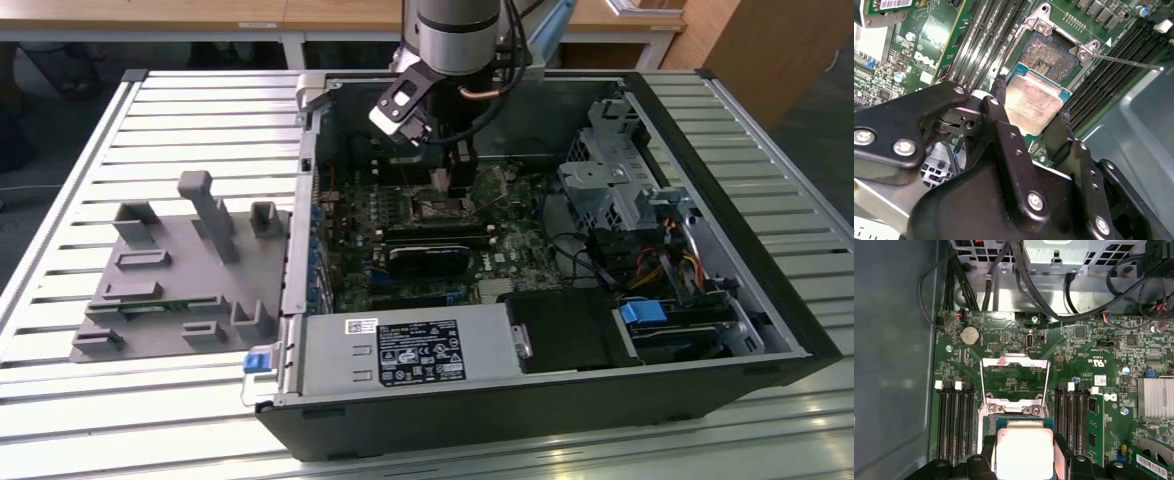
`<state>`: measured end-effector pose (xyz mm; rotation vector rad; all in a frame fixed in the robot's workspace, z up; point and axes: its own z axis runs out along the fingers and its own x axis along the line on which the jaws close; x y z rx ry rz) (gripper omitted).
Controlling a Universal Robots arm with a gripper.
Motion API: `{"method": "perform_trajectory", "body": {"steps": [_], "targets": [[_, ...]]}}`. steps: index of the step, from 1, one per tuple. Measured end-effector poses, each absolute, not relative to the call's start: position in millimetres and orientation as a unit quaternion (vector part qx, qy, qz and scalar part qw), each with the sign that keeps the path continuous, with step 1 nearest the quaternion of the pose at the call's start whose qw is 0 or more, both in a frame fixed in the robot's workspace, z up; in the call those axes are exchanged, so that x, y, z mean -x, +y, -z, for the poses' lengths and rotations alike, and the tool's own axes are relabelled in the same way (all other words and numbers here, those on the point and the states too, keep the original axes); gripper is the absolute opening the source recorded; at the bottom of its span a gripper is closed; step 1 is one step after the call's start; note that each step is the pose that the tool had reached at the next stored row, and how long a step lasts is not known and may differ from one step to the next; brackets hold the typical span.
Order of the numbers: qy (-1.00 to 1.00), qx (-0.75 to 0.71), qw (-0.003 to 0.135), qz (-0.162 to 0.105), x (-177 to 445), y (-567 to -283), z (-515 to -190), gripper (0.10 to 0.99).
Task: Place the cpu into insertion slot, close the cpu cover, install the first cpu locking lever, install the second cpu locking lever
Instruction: 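Place the cpu into insertion slot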
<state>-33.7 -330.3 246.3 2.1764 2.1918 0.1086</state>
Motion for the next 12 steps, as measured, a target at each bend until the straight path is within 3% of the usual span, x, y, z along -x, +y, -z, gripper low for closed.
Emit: {"method": "perform_trajectory", "body": {"steps": [12], "targets": [[0.709,-0.704,0.027,-0.034,40,-323,-226,0.541]]}}
